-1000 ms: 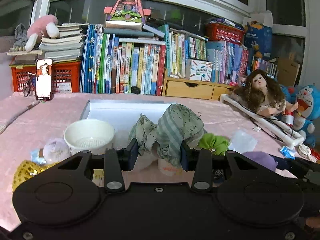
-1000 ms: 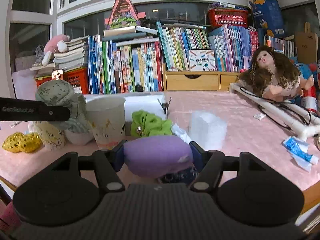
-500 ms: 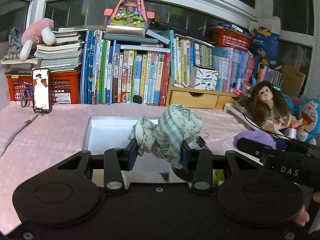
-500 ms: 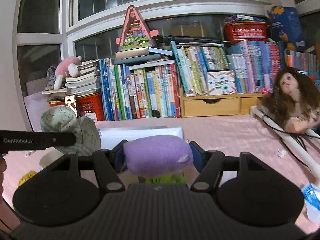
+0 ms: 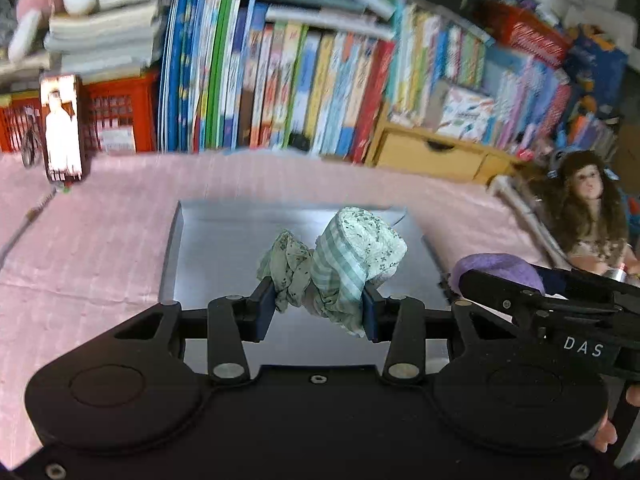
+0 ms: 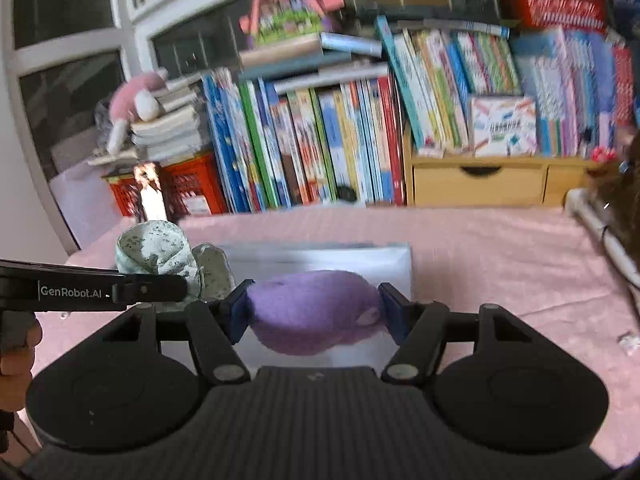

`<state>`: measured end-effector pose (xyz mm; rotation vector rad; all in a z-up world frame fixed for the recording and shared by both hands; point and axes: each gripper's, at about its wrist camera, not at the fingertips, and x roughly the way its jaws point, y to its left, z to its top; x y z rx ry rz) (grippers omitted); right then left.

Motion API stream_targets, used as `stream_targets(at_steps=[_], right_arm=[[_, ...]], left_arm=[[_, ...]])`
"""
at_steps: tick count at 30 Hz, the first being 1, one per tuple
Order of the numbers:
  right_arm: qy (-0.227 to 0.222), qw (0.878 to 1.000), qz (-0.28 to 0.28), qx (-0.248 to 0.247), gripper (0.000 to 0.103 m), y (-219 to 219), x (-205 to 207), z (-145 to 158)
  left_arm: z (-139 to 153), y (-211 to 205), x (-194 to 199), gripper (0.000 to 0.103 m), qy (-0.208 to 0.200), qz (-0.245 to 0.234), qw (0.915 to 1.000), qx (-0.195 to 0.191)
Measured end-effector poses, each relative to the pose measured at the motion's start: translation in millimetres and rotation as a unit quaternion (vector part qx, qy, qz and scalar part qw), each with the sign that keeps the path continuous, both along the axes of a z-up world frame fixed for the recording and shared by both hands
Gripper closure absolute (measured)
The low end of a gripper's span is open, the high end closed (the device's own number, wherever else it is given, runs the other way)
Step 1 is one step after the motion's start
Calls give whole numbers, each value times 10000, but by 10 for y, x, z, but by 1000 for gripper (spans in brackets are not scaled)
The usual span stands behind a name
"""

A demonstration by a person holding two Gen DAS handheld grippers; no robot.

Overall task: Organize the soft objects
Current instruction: 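Carry the checked cloth with the left tool while the right tool carries the lavender sponge to the tray, then open both tools to drop the cloth and sponge into the white tray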

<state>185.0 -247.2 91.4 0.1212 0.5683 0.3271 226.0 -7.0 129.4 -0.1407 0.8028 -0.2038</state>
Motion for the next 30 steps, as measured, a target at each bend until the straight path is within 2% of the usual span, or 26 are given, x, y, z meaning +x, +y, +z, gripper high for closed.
stream_targets(at_steps=[4, 9, 25, 28, 30], right_arm=[[468, 9989, 65, 30, 35, 41, 323, -172], [935, 9955, 146, -58, 35, 123, 584, -371], [1442, 9887, 150, -382, 33, 274, 805, -686], [1479, 9883, 141, -357, 31, 263, 812, -697], [1484, 9882, 128, -343, 23, 260, 814, -695]], left_arm=[[-238, 42, 330, 62, 550, 97, 9984, -81], [-506, 50, 570, 62, 969, 204, 9951, 12], [-784, 56, 740, 58, 1437, 251, 9893, -84], [-783, 57, 743, 55, 1486, 262, 9885, -129], [-777, 62, 744, 52, 1526, 267, 9878, -162]])
